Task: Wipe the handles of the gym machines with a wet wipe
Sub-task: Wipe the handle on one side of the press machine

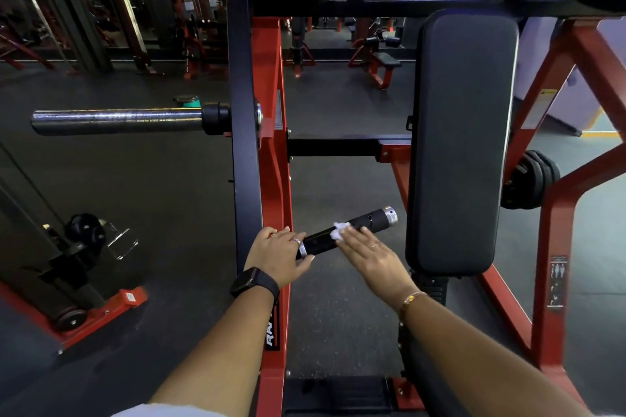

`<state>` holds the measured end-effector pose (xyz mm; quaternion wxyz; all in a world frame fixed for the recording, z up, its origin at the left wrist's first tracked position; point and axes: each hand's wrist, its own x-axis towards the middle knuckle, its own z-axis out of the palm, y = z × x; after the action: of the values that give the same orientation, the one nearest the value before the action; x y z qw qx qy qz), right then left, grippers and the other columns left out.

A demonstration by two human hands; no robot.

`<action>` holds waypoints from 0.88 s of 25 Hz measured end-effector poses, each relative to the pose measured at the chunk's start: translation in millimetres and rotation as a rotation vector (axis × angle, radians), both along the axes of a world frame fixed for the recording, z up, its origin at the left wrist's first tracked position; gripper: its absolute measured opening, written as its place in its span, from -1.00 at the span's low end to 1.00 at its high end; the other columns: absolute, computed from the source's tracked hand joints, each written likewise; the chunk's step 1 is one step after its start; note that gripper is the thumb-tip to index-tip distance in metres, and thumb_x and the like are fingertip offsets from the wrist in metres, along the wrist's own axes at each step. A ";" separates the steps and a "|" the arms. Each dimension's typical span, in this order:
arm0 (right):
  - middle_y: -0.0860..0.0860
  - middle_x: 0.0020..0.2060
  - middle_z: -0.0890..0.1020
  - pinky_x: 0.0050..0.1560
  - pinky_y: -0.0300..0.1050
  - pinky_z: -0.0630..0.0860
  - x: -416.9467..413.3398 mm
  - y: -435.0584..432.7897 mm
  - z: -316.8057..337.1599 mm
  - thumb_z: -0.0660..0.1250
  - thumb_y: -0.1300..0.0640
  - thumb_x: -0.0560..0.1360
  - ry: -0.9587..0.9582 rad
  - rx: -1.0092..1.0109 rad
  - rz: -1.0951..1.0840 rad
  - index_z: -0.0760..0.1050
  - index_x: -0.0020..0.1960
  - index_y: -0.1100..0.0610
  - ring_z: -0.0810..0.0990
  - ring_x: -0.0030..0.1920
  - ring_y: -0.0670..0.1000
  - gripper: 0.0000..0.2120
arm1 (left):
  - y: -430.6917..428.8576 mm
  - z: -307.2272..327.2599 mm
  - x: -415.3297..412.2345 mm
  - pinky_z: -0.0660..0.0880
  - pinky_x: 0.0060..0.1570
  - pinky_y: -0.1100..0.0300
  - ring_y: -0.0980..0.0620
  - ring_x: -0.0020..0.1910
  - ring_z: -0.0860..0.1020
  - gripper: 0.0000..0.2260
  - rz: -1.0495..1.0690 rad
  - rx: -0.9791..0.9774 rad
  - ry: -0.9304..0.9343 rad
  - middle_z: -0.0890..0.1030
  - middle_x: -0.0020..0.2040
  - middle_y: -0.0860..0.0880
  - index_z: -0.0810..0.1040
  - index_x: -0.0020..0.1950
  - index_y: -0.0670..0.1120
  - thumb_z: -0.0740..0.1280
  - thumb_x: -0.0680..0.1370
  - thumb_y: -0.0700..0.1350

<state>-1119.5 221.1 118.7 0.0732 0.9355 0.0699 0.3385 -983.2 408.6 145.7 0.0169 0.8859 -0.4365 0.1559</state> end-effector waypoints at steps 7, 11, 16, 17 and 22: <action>0.19 0.04 0.65 0.31 0.12 0.35 38.9 13.3 21.3 0.41 0.44 0.27 -0.026 0.113 -0.225 0.57 0.16 0.31 0.62 0.11 0.17 -0.56 | -2.0 -1.6 2.1 0.35 0.08 0.14 0.13 0.07 0.59 -0.50 0.004 -0.020 -0.030 0.68 -0.03 0.09 0.60 0.20 0.04 0.10 0.47 0.27; 0.17 0.26 0.54 0.38 0.06 0.35 25.6 33.8 -0.6 0.23 0.42 0.41 0.029 0.077 -0.067 0.49 0.30 0.27 0.48 0.32 0.13 -0.54 | -1.4 0.0 0.4 0.39 0.00 0.15 0.13 -0.11 0.61 -0.58 -0.011 -0.022 -0.043 0.67 -0.17 0.11 0.62 0.09 0.06 0.16 0.46 0.26; 0.21 0.31 0.48 0.44 0.17 0.21 -8.1 -24.2 8.2 0.12 0.50 0.37 -0.059 0.042 -0.300 0.43 0.34 0.31 0.42 0.35 0.22 -0.45 | -1.5 2.0 -0.2 0.34 0.11 0.14 0.15 -0.05 0.59 -0.51 -0.018 -0.029 0.001 0.66 0.00 0.13 0.54 0.28 0.03 0.12 0.51 0.25; 0.24 0.28 0.51 0.43 0.19 0.21 -5.1 -29.2 13.1 0.19 0.53 0.34 -0.046 0.096 -0.388 0.44 0.32 0.33 0.44 0.33 0.24 -0.44 | -1.6 2.1 -1.0 0.33 0.12 0.14 0.15 -0.04 0.58 -0.51 -0.013 -0.030 -0.001 0.66 0.02 0.13 0.53 0.29 0.03 0.11 0.51 0.26; 0.21 0.17 0.59 0.36 0.16 0.25 26.2 7.9 12.3 0.22 0.44 0.36 -0.007 0.167 -0.298 0.49 0.27 0.29 0.52 0.27 0.20 -0.52 | 0.2 3.7 -1.9 0.24 0.22 0.15 0.15 0.13 0.54 -0.43 -0.006 -0.003 -0.009 0.61 0.16 0.13 0.42 0.41 0.04 0.09 0.52 0.31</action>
<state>-1093.3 229.0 131.0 0.0446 0.9372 -0.0984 0.3317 -985.1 408.8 149.3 0.0168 0.8839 -0.4390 0.1603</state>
